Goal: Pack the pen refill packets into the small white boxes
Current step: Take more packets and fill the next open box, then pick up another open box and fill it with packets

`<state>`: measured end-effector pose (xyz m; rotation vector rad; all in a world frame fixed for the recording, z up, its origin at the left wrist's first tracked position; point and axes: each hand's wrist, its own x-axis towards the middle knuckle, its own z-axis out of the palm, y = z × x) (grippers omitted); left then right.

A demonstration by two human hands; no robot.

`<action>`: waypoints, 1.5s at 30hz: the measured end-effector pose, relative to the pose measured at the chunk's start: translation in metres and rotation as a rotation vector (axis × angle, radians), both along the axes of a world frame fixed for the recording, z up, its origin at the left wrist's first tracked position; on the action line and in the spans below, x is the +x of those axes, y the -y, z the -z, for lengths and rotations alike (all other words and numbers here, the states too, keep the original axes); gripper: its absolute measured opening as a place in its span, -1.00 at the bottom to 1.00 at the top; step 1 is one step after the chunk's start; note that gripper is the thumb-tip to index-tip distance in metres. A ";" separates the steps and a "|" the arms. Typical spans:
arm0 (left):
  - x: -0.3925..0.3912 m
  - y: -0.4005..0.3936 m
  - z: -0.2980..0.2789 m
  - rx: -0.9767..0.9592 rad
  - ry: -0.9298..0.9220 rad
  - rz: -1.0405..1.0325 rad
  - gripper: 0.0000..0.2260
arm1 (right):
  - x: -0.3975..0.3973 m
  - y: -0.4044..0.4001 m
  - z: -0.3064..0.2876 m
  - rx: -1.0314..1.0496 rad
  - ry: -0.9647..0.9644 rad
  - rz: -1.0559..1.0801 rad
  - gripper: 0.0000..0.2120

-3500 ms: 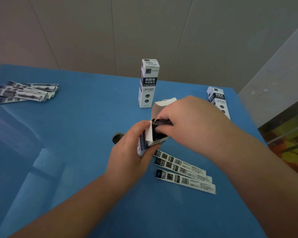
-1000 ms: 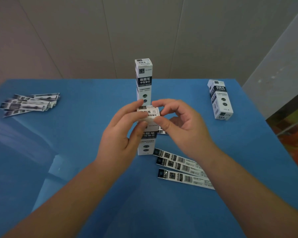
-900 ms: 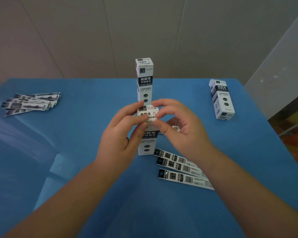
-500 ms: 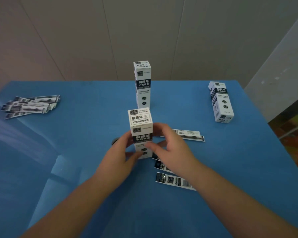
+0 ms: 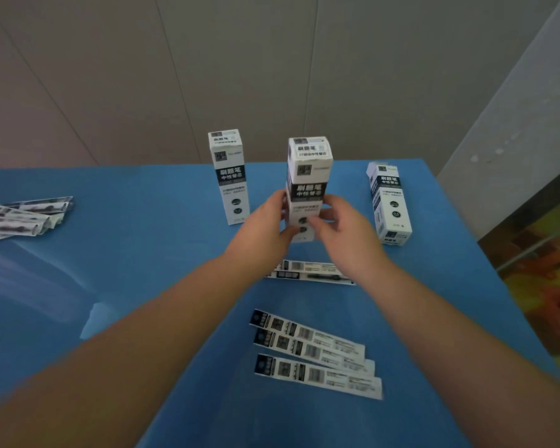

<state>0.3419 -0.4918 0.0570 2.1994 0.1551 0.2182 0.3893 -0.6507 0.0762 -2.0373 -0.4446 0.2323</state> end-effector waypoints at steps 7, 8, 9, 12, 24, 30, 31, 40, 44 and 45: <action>0.063 -0.002 0.028 0.121 -0.097 -0.025 -0.57 | 0.056 -0.001 0.027 -0.058 -0.107 -0.110 -0.58; 0.065 -0.005 0.031 0.138 -0.114 -0.036 -0.58 | 0.058 -0.003 0.030 -0.060 -0.123 -0.143 -0.56; 0.067 -0.009 0.033 0.154 -0.131 -0.048 -0.58 | 0.060 -0.005 0.034 -0.069 -0.131 -0.175 -0.54; 0.069 -0.016 0.035 0.176 -0.164 -0.073 -0.59 | 0.061 -0.011 0.043 -0.115 -0.124 -0.239 -0.51; 0.016 0.010 0.034 0.034 -0.298 -0.261 -0.24 | 0.055 0.043 0.015 -0.152 0.154 0.024 -0.71; -0.003 0.064 0.018 0.267 -0.186 -0.024 -0.31 | 0.054 0.119 -0.004 -0.451 0.253 0.198 -0.58; 0.004 0.075 0.014 0.286 -0.174 0.014 -0.29 | 0.054 0.132 -0.004 -0.491 0.242 0.212 -0.56; 0.108 0.156 0.007 0.274 -0.231 0.036 -0.21 | 0.034 0.237 0.010 -0.717 0.088 0.304 -0.47; 0.164 0.175 0.003 0.275 -0.375 -0.089 -0.10 | 0.030 0.259 0.014 -0.719 0.028 0.291 -0.52; 0.174 0.179 0.003 0.281 -0.407 -0.114 -0.11 | 0.031 0.261 0.015 -0.712 0.027 0.293 -0.53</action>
